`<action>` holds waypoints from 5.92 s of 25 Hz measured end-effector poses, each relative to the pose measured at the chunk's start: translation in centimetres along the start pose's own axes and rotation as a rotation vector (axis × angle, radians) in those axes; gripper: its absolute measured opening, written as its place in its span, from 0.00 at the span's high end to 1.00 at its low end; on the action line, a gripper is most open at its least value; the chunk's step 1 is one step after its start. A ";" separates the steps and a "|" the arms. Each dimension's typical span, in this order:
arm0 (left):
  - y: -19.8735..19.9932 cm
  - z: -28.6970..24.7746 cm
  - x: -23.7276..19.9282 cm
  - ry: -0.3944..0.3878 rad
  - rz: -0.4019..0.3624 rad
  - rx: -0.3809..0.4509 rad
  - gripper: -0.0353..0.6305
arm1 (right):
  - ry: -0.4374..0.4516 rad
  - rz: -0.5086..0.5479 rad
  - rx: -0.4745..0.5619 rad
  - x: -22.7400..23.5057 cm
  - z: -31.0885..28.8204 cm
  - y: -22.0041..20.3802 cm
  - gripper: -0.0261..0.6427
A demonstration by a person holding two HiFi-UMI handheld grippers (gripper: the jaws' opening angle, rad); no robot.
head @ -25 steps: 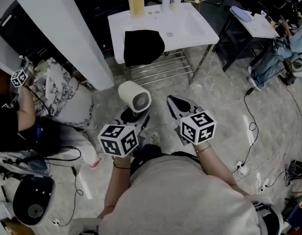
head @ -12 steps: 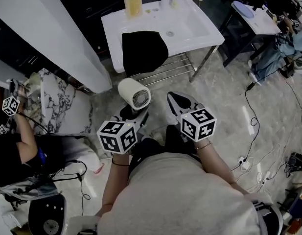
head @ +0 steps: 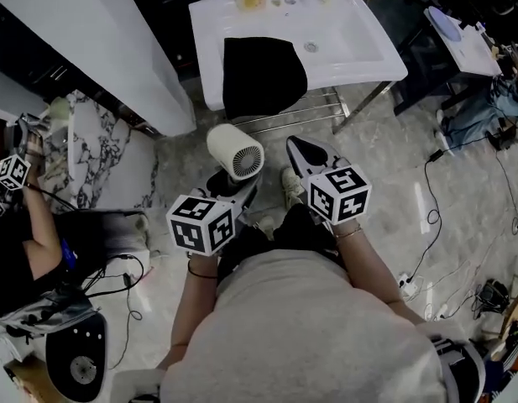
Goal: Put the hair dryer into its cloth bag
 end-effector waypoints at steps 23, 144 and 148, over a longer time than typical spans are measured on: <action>4.1 -9.6 -5.4 0.175 0.083 -0.024 0.62 | 0.166 0.822 -0.475 12.6 -12.5 0.4 0.61; 9.3 -24.8 -13.0 0.558 -0.523 -0.636 0.61 | 0.621 0.270 -0.402 16.0 -19.1 5.3 0.94; 9.8 -23.9 -12.8 0.551 -0.445 -0.533 0.61 | 0.604 0.256 -0.389 16.2 -19.1 5.2 0.94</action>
Point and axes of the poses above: the fingertips, and each gripper's own axes: z backward along the fingers, x to its right, y out of its top, the point moved 1 cm from there along z, backward along the fingers, and after that the axes turned 6 degrees about y, right-handed, at the moved point
